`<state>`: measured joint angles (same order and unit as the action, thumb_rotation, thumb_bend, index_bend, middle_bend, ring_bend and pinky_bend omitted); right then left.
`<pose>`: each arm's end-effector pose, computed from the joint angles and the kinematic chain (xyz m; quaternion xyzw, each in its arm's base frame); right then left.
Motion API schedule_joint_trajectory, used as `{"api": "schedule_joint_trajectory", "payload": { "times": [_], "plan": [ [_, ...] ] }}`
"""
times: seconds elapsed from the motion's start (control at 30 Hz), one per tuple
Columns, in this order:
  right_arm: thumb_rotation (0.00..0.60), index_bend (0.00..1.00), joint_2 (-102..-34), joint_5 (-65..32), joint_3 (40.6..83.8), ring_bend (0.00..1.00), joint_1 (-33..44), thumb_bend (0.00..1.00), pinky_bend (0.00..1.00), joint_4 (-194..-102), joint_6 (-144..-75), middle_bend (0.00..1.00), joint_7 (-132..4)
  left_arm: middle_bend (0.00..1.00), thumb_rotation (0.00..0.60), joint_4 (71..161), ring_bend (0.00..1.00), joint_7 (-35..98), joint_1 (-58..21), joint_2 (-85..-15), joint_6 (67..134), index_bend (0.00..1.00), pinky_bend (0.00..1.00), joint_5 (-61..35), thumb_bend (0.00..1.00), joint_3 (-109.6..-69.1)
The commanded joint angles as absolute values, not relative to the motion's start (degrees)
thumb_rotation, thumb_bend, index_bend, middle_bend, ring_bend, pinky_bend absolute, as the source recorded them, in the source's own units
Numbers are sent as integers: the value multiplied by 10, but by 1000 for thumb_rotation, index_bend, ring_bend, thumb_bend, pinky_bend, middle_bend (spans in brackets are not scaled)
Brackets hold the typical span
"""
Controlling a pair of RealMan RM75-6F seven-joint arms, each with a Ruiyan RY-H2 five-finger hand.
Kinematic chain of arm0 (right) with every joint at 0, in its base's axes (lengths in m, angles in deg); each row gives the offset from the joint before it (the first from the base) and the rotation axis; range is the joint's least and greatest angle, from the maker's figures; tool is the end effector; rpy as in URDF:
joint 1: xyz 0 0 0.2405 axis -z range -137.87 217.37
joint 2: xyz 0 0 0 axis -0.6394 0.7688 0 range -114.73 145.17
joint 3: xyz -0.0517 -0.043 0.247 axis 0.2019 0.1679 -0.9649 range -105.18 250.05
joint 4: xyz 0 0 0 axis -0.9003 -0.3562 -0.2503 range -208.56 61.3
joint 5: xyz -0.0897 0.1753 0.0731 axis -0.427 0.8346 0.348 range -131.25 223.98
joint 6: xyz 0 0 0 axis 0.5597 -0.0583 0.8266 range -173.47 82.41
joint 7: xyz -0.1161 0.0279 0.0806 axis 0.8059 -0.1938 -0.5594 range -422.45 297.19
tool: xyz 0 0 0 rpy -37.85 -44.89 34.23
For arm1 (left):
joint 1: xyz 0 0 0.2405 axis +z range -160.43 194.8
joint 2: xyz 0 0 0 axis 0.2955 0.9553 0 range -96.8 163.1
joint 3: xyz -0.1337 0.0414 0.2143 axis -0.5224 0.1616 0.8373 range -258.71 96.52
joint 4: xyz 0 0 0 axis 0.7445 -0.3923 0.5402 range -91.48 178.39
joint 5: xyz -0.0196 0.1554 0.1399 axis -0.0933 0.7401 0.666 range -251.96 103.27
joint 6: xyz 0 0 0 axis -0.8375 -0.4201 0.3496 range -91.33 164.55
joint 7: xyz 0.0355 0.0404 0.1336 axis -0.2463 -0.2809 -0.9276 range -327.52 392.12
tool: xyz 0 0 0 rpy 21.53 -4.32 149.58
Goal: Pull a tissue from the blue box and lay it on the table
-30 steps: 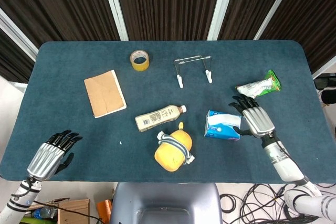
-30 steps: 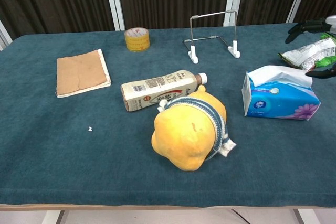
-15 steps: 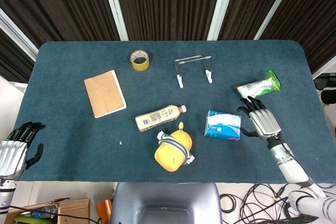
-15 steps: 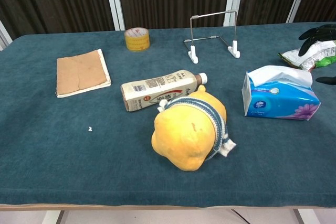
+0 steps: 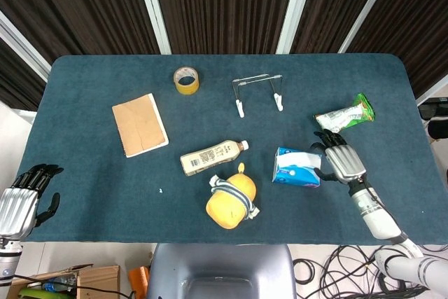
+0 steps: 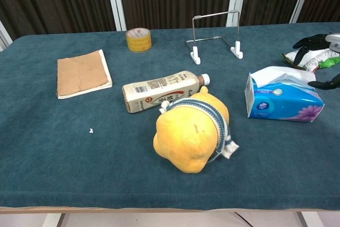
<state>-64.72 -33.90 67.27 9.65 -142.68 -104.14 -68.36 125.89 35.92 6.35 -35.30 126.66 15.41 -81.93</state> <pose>-0.2865 -0.3325 0.0633 0.7039 -0.3904 0.3469 0.4814 -0.3062 0.2084 0.1533 -0.6261 -0.3159 -0.4362 0.5639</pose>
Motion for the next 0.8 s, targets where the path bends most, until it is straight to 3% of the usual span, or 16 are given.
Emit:
{"api": "schedule_joint_trajectory", "payload": {
  "times": [0.03, 0.37, 0.8],
  "plan": [
    [600, 367, -649, -337, 672, 12, 96, 285, 111, -1424, -1041, 94, -680, 251, 600, 1259, 186, 361, 64, -353, 1264, 274, 316, 154, 502, -820],
    [600, 510, -662, -348, 673, 12, 100, 363, 111, -1405, -1058, 114, -692, 250, 600, 1259, 187, 354, 65, -356, 1258, 275, 317, 161, 502, -824],
    [600, 614, -684, -363, 675, 35, 103, 449, 125, -1368, -1076, 166, -705, 250, 600, 1259, 187, 355, 67, -356, 1252, 275, 318, 163, 502, -827]
  ]
}}
